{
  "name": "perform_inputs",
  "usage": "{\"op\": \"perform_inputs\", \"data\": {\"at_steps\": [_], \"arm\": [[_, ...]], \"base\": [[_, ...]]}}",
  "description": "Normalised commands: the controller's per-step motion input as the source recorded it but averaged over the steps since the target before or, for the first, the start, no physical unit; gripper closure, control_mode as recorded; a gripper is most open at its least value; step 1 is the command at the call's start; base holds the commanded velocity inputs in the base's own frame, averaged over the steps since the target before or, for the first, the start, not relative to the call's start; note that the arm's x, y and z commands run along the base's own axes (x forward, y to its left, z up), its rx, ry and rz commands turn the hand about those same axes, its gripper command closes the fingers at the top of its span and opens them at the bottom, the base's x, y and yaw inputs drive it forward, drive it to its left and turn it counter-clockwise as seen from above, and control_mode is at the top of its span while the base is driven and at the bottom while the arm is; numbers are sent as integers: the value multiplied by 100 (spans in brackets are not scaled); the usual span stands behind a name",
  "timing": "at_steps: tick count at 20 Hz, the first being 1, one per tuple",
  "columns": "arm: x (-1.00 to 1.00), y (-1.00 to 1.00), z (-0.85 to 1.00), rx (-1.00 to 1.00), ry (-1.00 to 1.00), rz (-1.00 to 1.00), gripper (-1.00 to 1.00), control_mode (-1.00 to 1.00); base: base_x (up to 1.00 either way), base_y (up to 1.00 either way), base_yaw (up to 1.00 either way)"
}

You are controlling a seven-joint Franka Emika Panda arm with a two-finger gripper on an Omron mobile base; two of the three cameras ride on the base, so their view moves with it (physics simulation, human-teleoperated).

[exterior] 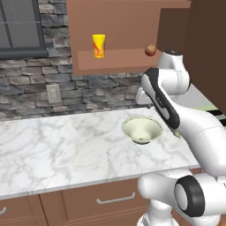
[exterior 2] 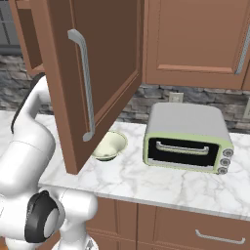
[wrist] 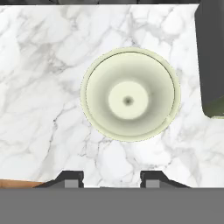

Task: Pick the peach from the cabinet and place it in the bowl. Then pick the bowl and place it in the sink. Then turn on the sink facuet.

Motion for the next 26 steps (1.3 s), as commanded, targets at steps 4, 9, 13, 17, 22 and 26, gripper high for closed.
{"op": "perform_inputs", "data": {"at_steps": [4, 9, 13, 17, 22, 26], "arm": [[4, 0, 0, 0, 1, -4, -100, -100], [0, 2, 57, 0, -33, -19, -100, -100], [-5, 0, 76, -1, -44, -28, -100, -100], [-5, -3, 14, 0, -8, -5, -100, -100], [1, -10, 58, 0, -8, -1, -100, -100], [19, -2, 91, -10, -37, -4, -100, -100]], "base": [[0, 0, 0], [0, 0, 0], [0, 0, 0], [0, 0, 0], [0, 0, 0], [0, 0, 0]]}}
